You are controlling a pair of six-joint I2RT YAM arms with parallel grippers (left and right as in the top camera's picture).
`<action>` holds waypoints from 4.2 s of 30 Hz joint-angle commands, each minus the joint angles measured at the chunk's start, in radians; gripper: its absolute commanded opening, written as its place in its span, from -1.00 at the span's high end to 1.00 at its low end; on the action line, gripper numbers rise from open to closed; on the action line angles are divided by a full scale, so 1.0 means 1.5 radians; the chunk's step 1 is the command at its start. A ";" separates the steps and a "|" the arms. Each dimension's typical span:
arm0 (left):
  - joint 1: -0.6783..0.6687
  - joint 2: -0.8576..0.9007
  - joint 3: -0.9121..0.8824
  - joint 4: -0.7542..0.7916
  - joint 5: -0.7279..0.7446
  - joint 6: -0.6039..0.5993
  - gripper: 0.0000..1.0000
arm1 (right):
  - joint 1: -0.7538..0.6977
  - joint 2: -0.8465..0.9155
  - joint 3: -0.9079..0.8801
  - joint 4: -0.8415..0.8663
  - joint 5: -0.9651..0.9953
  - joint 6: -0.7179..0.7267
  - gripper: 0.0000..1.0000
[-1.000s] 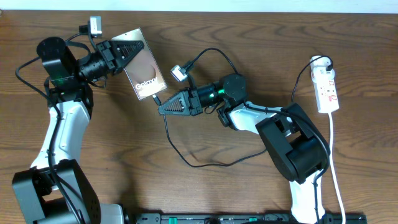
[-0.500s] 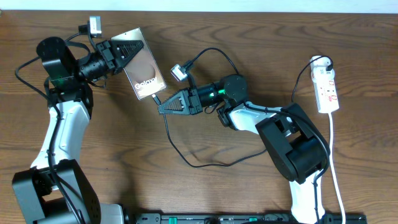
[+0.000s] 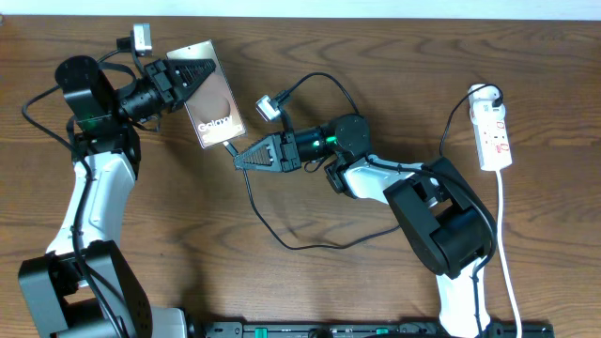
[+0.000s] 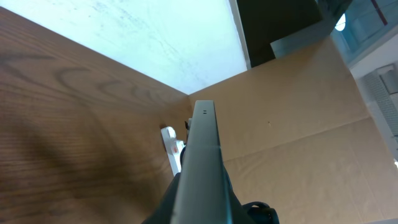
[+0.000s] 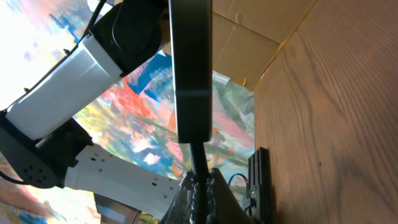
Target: Plug charger to phone and switch on socket
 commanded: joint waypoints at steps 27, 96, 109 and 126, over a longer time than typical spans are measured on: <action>-0.019 -0.004 0.005 0.004 -0.073 -0.013 0.85 | -0.005 -0.002 0.010 0.007 0.116 0.000 0.98; -0.028 -0.004 0.005 0.026 -0.116 -0.088 0.86 | 0.001 -0.002 0.010 -0.001 0.096 -0.002 0.98; -0.003 -0.004 0.005 0.028 -0.140 -0.076 0.85 | 0.000 -0.002 0.010 -0.001 0.095 -0.002 0.98; -0.022 -0.003 0.005 0.028 -0.108 -0.065 0.86 | 0.000 -0.002 0.010 -0.001 0.096 -0.002 0.98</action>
